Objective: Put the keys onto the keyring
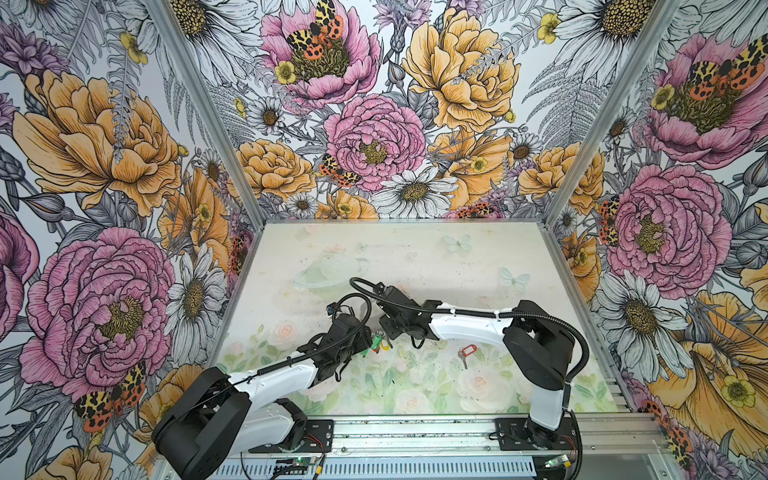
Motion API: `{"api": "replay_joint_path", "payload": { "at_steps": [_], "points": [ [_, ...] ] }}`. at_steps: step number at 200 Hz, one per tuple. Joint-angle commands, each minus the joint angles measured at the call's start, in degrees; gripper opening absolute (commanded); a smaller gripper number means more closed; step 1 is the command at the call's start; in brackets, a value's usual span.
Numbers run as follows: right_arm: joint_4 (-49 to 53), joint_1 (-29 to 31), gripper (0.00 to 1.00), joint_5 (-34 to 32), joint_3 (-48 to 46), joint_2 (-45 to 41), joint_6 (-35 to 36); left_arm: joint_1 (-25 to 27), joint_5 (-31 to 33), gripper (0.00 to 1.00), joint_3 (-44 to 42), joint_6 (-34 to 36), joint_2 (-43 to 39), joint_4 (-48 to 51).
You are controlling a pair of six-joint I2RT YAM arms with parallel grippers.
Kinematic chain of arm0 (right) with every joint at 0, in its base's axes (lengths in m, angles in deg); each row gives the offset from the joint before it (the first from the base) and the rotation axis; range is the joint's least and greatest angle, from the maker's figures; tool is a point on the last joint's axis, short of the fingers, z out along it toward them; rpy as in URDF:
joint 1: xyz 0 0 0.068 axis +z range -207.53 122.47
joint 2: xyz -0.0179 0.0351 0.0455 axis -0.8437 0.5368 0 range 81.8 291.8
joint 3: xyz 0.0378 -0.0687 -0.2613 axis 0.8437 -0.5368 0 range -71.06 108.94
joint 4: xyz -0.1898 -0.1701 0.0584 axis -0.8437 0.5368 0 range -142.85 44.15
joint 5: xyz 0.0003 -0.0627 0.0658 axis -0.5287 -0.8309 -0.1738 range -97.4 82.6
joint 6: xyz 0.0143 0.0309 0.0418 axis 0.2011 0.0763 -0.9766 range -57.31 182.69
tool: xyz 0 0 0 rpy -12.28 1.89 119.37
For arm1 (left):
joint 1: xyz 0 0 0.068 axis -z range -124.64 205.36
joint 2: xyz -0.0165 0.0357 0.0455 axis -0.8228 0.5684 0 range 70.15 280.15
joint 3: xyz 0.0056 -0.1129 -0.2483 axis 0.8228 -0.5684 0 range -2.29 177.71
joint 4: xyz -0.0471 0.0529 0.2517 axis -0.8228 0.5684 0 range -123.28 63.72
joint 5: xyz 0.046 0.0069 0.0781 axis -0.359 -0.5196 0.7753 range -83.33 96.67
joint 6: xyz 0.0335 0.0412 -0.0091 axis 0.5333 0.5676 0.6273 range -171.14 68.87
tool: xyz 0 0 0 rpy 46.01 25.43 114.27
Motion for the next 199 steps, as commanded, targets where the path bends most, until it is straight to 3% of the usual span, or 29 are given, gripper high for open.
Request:
{"api": "replay_joint_path", "payload": {
  "at_steps": [1, 89, 199],
  "points": [
    [-0.1, -0.6, 0.39, 6.5, -1.0, -2.8, 4.3, -0.9, 0.3, 0.66, -3.2, -0.8, 1.5, 7.6],
    [-0.5, -0.1, 0.24, 14.6, -5.4, -3.6, 14.9, -1.8, 0.0, 0.66, -4.0, -0.4, 0.2, 7.6],
    [-1.2, 0.6, 0.19, 8.6, -2.5, 0.8, 14.9, -2.3, -0.2, 0.67, -4.8, -0.4, -0.7, 7.3]
  ]
}}
